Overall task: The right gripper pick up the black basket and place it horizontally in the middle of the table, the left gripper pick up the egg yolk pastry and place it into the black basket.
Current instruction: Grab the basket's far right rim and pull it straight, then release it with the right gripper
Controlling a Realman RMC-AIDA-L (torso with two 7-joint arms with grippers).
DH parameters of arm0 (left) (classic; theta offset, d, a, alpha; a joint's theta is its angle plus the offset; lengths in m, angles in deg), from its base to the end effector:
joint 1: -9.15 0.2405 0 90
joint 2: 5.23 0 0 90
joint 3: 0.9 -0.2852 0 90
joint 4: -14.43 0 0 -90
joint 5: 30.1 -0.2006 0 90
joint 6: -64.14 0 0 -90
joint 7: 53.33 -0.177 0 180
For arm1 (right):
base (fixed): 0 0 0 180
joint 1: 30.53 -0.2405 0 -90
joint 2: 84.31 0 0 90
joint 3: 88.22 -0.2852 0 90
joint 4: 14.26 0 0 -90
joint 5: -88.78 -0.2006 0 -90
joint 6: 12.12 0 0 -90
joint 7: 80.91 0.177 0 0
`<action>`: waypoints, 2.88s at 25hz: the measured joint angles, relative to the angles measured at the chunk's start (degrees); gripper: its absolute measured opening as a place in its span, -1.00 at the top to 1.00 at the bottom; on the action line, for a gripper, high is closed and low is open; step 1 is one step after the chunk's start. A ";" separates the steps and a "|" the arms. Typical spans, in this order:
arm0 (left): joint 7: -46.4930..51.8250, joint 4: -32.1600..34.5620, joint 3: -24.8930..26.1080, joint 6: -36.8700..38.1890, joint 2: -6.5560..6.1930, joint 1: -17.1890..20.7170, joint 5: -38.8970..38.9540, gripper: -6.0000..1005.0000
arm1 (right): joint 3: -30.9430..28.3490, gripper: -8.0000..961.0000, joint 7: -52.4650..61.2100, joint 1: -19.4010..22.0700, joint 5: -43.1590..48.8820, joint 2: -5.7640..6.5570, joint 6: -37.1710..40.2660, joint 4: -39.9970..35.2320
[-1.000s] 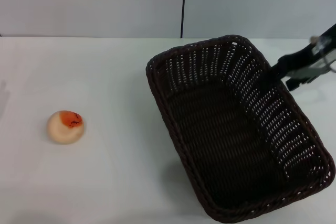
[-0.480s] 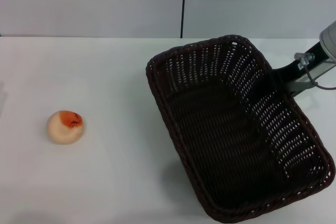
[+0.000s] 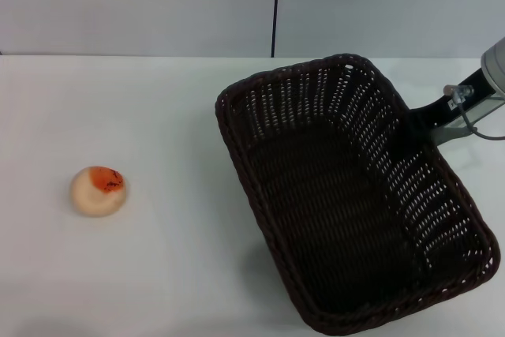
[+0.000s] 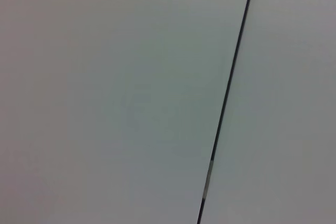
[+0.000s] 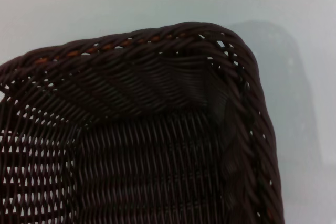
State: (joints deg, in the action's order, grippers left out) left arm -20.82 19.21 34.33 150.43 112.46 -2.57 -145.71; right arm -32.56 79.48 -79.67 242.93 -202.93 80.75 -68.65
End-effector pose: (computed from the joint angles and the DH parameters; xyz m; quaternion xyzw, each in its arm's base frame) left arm -0.4228 0.2550 0.0459 -0.5931 -0.3085 -0.3652 0.6478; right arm 0.2210 0.4018 -0.0361 -0.8023 0.5673 -0.1259 0.1366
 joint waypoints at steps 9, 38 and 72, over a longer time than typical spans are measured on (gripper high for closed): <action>0.43 0.49 -0.07 3.76 0.22 2.36 -0.02 -0.62 | -0.22 0.69 -14.07 -3.40 -0.12 2.42 0.04 -1.28; -8.35 -8.33 -10.42 9.96 0.68 6.82 -1.37 -0.62 | 9.75 0.56 -53.94 -14.26 -10.27 -0.32 -15.03 10.92; -7.65 -6.28 -11.26 10.26 0.52 6.84 -1.40 -0.62 | 25.46 -0.24 -55.39 -9.01 -20.64 -0.83 -19.86 6.28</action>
State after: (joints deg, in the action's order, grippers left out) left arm -28.47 12.93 23.07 160.70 112.98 4.28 -147.11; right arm -7.10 24.08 -88.69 222.29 -203.76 60.89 -62.37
